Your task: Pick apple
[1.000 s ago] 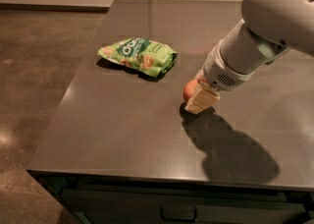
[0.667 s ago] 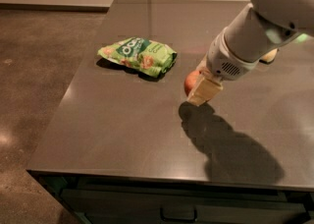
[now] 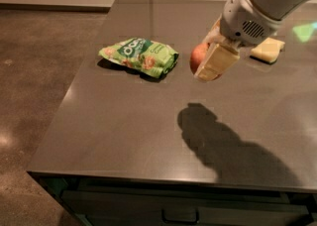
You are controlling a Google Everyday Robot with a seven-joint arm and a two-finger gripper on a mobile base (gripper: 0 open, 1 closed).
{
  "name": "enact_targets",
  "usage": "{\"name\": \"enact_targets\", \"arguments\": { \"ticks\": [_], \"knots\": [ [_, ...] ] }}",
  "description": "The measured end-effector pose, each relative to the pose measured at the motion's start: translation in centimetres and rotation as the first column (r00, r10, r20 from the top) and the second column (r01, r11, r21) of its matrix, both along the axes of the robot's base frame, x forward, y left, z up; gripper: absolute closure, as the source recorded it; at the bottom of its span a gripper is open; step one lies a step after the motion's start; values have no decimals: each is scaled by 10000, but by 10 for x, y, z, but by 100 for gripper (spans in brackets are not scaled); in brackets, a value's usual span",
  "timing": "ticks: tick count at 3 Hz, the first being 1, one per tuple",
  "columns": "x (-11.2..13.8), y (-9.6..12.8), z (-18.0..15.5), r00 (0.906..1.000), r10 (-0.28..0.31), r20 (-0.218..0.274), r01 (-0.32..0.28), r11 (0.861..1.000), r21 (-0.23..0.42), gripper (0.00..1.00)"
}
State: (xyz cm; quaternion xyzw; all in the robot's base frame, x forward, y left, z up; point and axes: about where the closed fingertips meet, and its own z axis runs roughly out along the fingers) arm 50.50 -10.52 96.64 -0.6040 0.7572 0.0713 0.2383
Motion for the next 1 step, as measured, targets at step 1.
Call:
{"name": "enact_targets", "arguments": {
  "ticks": [1],
  "knots": [
    [-1,0,2,10000,15,2,-15,10000,0,100]
  ]
}}
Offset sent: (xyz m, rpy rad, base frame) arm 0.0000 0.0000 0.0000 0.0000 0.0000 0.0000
